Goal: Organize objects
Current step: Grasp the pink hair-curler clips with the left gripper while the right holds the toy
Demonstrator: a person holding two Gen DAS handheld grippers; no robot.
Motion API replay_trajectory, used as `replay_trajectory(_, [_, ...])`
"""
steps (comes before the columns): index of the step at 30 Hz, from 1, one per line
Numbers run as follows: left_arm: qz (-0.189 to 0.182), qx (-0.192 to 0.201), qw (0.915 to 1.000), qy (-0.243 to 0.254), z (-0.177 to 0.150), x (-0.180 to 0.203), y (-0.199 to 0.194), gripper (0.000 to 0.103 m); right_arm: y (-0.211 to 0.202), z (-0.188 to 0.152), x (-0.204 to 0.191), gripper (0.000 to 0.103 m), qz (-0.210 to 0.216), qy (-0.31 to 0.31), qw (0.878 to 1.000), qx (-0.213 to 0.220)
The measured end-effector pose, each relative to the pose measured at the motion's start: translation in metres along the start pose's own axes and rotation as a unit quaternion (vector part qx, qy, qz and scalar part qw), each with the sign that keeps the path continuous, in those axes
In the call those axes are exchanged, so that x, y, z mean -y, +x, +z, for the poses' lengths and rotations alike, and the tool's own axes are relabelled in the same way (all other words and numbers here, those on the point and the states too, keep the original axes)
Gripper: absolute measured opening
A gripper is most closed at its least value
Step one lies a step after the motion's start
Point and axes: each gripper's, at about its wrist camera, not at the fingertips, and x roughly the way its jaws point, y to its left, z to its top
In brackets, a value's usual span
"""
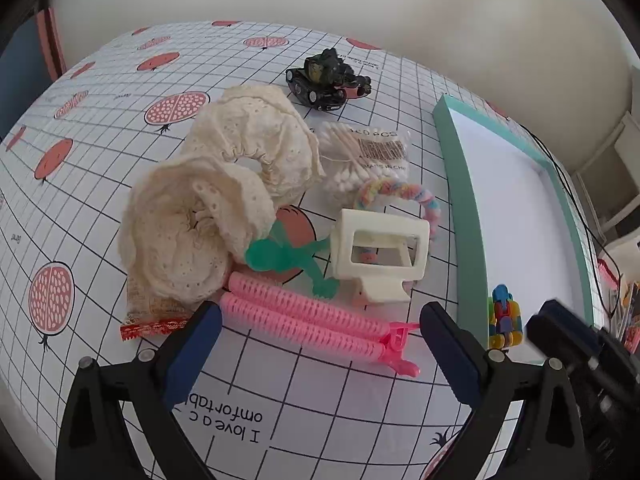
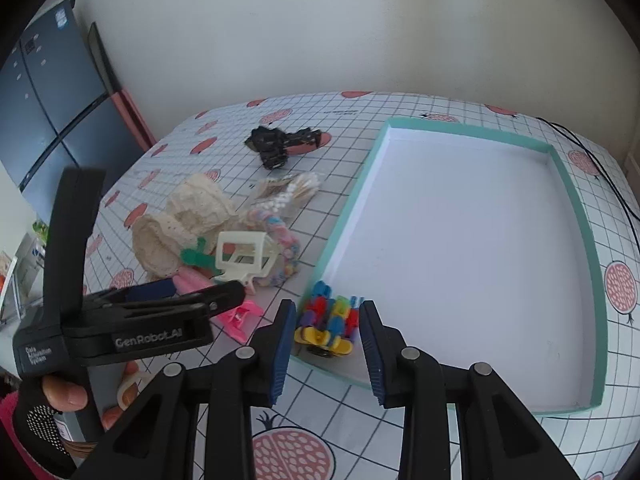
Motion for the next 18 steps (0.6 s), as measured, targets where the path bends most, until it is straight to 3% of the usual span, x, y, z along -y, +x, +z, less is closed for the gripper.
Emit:
replay_trajectory(4, [0.005,-0.001,0.9997,0.024,-0.003,0.0,-0.002,0.098,-0.007,0.0,0.017,0.035,0.0,0.03,0.999,0.011])
replay_trajectory(7, [-0.017,-0.02,0.9994,0.023,-0.01,-0.007,0.001,0.095,-0.006,-0.002,0.024,0.035,0.0,0.043,0.999,0.009])
replay_trajectory(9, [0.0,-0.017,0.9993,0.034,-0.012,-0.008,0.0,0.089,-0.004,-0.004,0.025,0.035,0.003,0.046,0.999,0.005])
replay_trajectory(15, [-0.003,-0.011,0.9997,0.02,-0.007,-0.012,-0.001,0.084,-0.003,-0.005,0.019,0.035,0.009,0.035,0.999,0.002])
replay_trajectory(17, [0.006,-0.006,0.9996,0.027,-0.007,-0.009,-0.001,0.077,-0.004,-0.006,0.019,0.035,0.01,0.032,0.999,0.003])
replay_trajectory(18, [0.006,-0.001,0.9995,0.032,-0.008,-0.008,-0.003,0.066,-0.004,-0.006,0.018,0.035,0.01,0.032,0.999,0.002])
